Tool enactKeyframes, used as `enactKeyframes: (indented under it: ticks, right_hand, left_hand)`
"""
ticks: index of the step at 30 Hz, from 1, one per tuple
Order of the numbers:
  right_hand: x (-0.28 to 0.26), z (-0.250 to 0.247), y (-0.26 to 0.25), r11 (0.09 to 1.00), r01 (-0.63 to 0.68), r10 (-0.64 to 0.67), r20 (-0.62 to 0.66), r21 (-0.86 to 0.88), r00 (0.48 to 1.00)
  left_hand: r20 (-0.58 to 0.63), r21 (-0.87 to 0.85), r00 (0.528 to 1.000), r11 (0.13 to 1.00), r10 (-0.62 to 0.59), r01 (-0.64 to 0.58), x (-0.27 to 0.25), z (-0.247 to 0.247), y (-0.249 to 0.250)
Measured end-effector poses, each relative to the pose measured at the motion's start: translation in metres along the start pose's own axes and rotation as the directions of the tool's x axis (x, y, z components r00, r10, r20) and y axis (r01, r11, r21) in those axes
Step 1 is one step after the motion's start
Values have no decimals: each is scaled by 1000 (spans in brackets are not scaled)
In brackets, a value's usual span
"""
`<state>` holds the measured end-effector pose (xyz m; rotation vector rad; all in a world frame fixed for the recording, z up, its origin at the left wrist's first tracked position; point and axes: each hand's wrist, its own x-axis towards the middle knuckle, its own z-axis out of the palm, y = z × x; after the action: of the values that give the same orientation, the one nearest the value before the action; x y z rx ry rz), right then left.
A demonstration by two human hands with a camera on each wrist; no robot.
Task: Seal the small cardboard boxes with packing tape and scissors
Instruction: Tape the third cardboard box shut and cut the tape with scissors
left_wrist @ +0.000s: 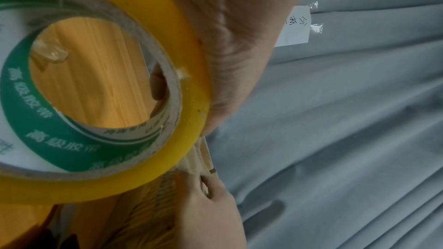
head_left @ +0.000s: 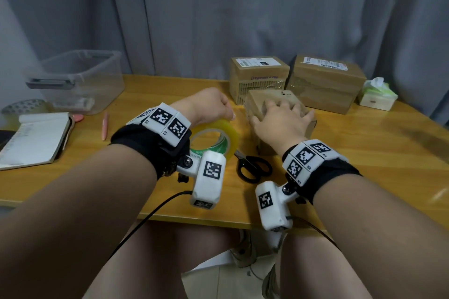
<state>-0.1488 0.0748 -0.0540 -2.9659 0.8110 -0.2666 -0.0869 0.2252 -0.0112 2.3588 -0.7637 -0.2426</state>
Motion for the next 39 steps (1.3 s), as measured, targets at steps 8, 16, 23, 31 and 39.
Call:
enactKeyframes:
  ticks: [8,16,23,31,39]
  right_hand:
    - [11,-19,18,991,33,-34,5,126,999]
    - [13,-27,43,987,104,-110,46,119,993]
    - [10,-33,20,996,-13,5,90,89,996]
    - [-5,-49,-21,675,321,-385,-54,664,922]
    - [2,-57,-34,619,299,-359,-76,726,930]
  left_hand:
    - [30,-3,999,1000,13,-13,1,-2,0]
    - [78,-21,995,998,60,-58,2,-5,-3]
    - [30,-59,998,996,63,-61,-3,-15,-13]
    - [-89,-37,983,985,162,-166,-13,-24,-12]
    - [-94,-64,995,998,14,-20,-16,-28,-14]
